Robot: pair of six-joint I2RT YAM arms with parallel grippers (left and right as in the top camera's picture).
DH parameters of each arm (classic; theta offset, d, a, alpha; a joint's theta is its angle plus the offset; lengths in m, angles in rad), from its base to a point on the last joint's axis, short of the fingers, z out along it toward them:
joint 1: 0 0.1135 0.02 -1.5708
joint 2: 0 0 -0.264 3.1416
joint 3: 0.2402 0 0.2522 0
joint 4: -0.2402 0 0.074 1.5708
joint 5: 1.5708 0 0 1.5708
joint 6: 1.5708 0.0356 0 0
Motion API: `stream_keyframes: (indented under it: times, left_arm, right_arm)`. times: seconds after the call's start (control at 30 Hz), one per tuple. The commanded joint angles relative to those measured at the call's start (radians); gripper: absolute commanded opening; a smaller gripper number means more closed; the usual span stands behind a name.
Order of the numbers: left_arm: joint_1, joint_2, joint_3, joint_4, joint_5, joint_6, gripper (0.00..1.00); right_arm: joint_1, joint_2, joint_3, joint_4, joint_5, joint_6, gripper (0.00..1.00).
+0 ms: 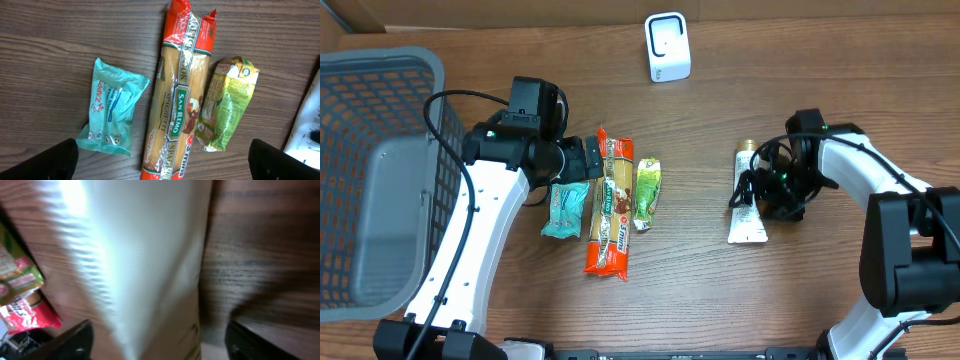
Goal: Scan the item barcode
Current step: 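Regrasp the white tube with the right gripper and lift it upright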
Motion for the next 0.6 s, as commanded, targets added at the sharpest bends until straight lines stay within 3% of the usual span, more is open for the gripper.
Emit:
stream_keyframes:
  times: [0.0,0.17,0.3,0.43,0.57]
  left_arm:
    - [0.008,0.007,0.005,0.002,0.011,0.008,1.0]
    - [0.008,0.007,0.005,0.001,0.011,0.008,1.0]
    - [0.008,0.007,0.005,0.002,0.011,0.008,1.0]
    - [0.008,0.007,0.005,0.002,0.011,0.008,1.0]
    - [0.008,0.007,0.005,0.002,0.011,0.008,1.0]
  right_arm:
    - [-0.004,0.01,-0.085,0.05,-0.057,-0.022,0.78]
    - [-0.007,0.007,-0.145,0.132,-0.074,-0.022,0.61]
    - [-0.012,-0.005,-0.143,0.174,-0.084,-0.017,0.19]
    - [-0.028,-0.042,-0.129,0.176,-0.109,-0.018,0.05]
    - [-0.043,-0.132,-0.105,0.15,-0.136,-0.019,0.04]
